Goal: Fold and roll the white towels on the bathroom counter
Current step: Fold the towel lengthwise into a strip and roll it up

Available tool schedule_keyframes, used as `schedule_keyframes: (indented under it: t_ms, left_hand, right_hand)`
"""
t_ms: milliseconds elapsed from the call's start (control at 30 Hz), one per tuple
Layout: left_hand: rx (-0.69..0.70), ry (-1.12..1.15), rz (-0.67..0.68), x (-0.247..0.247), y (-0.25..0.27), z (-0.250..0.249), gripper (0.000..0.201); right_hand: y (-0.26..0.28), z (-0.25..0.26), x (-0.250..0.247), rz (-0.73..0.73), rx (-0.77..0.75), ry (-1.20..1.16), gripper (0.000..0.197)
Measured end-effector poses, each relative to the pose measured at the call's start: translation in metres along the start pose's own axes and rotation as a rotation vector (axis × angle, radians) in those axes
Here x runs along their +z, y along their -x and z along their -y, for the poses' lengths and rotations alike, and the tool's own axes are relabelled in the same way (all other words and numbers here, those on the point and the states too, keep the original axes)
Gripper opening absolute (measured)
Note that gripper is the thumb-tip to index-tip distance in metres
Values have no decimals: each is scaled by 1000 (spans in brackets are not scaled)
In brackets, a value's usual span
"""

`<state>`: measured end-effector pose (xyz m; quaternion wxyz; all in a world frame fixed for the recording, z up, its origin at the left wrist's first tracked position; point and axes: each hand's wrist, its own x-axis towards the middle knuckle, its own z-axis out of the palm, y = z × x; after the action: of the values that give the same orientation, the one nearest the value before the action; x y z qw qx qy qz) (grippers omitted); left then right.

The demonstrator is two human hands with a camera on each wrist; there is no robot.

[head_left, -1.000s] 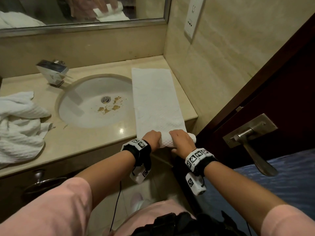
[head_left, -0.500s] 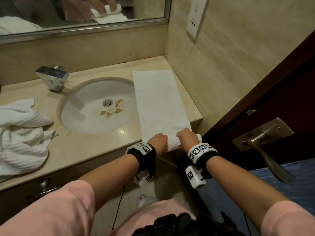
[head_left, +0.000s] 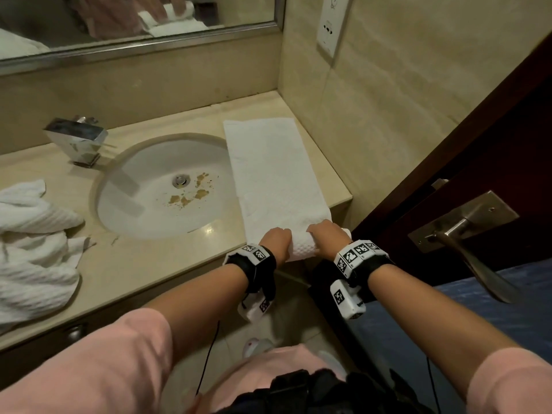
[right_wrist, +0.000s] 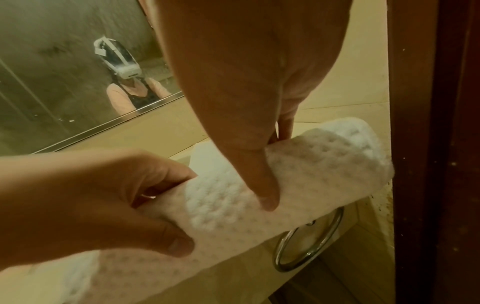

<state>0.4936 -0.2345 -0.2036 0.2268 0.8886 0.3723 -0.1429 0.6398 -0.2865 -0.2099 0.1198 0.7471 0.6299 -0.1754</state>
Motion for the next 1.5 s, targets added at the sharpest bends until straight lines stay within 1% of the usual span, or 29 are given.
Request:
schedule_keyframes:
  t_ms: [33, 67, 133, 167, 233, 300, 367, 433, 567, 633, 667, 700, 733, 800, 867, 933, 1000, 1067, 1167, 1233, 1267, 1333, 1400, 1433, 1500]
  left_hand:
    - [-2, 29, 13, -4, -2, 1, 26]
    - [-10, 54, 27, -7, -3, 3, 28]
    - [-27, 87, 60, -14, -8, 6, 32]
    - [-37, 93, 79, -16, -10, 7, 33]
    - [-61, 99, 123, -20, -15, 8, 30]
    - [-86, 102, 149, -25, -20, 9, 24]
    - [-124, 137, 173, -28, -23, 10, 28]
    - [-145, 164, 204, -31, -25, 12, 24]
    - [-130, 181, 271, -37, -30, 13, 21]
    - [-127, 192, 295, -38, -32, 13, 26]
    - [-133, 191, 296, -38, -32, 13, 32]
    - [-144, 193, 284, -37, -32, 12, 38]
    - [-162, 200, 261, -36, -32, 12, 45]
    - [-184, 177, 211, -29, -29, 8, 58]
    - [-174, 65, 130, -17, -23, 0, 64]
    - [-169, -65, 7, -4, -16, -10, 60]
    - [-162, -189, -87, 5, -12, -16, 48]
    - [-149, -252, -99, 7, -12, -17, 39]
    - [-133, -229, -53, 3, -15, -15, 33]
    - [-137, -162, -20, -4, -18, -13, 29]
    - [-137, -106, -1, -7, -20, -11, 26]
    - [-129, -18, 40, -15, -26, -5, 23]
    - [-119, -5, 74, -20, -31, 2, 27]
    - [-112, -7, 90, -21, -33, 6, 30]
    - [-96, 6, 115, -23, -39, 11, 32]
  right_hand:
    - [2, 0, 2, -36, -16, 0, 34]
    - [4, 0, 6, -77, -37, -7, 39]
    - [9, -2, 14, -176, -104, -52, 58]
    - [12, -2, 17, -231, -146, -64, 65]
    - [17, -3, 21, -339, -216, -49, 68]
    - [17, -4, 23, -387, -232, -24, 69]
    - [14, -5, 25, -355, -226, -1, 73]
    - [10, -6, 27, -333, -226, 23, 72]
    - [-3, -11, 27, -318, -222, 80, 50]
    - [-8, -10, 22, -289, -196, 85, 37]
    - [-10, -10, 18, -245, -187, 83, 29]
    - [-11, -10, 13, -194, -182, 88, 21]
    - [-14, -10, 10, -162, -177, 113, 19]
    - [-21, -13, 9, -125, -181, 124, 22]
    - [-27, -14, 8, -82, -172, 140, 21]
    - [-32, -14, 3, -32, -167, 137, 21]
    - [-36, -14, -4, 9, -171, 144, 24]
    - [-40, -14, -13, 46, -213, 183, 26]
    - [-42, -12, -19, 80, -242, 214, 29]
    - [-40, -12, -16, 32, -218, 182, 31]
    - [-36, -12, -13, -19, -197, 149, 33]
    - [-27, -13, -3, -161, -169, 73, 45]
    - [-20, -15, 7, -269, -168, 9, 57]
    - [-17, -16, 11, -307, -169, -6, 59]
    - [-15, -17, 18, -358, -172, -6, 56]
